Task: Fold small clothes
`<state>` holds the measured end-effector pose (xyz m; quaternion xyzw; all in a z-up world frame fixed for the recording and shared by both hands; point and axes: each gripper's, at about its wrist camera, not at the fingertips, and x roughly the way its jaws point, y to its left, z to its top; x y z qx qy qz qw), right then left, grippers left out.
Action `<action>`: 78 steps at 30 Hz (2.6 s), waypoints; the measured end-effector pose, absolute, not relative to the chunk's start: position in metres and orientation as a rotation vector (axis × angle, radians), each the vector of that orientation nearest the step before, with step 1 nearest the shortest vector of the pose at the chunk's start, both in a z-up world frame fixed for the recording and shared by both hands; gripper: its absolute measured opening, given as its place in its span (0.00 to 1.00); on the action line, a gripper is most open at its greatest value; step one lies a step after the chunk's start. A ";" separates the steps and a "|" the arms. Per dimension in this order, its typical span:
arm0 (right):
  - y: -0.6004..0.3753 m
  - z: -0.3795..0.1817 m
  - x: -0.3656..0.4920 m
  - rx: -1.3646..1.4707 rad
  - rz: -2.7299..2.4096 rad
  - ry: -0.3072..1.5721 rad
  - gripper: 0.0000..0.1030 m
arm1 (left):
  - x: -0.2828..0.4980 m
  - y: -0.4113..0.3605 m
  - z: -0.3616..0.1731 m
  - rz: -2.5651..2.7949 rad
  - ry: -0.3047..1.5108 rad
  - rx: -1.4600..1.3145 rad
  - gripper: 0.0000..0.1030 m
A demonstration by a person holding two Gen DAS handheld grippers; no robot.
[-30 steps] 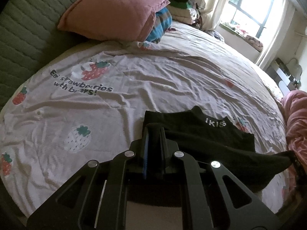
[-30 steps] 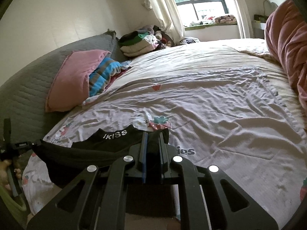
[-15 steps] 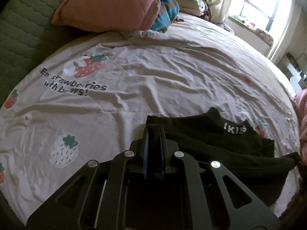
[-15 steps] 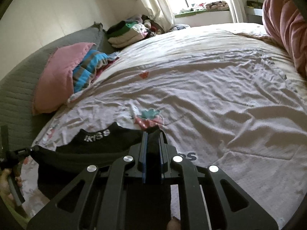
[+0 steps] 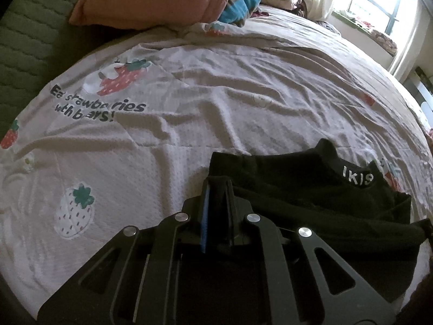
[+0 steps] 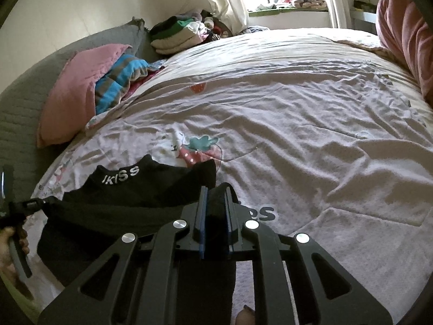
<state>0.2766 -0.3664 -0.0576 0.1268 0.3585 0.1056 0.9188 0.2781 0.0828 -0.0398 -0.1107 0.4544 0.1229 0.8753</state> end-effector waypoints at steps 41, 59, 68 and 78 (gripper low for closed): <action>-0.286 -0.091 0.274 -0.230 0.386 0.800 0.16 | 0.281 0.018 -0.079 0.186 1.049 0.085 0.09; -0.364 -0.086 0.306 0.180 0.215 0.770 0.38 | 0.317 0.099 -0.058 0.245 0.987 -0.225 0.23; -0.354 -0.091 0.304 0.153 0.272 0.790 0.24 | 0.321 0.097 -0.082 0.165 1.021 -0.232 0.37; -0.353 -0.080 0.297 0.139 0.276 0.737 0.08 | 0.308 0.077 -0.068 0.154 0.950 -0.099 0.08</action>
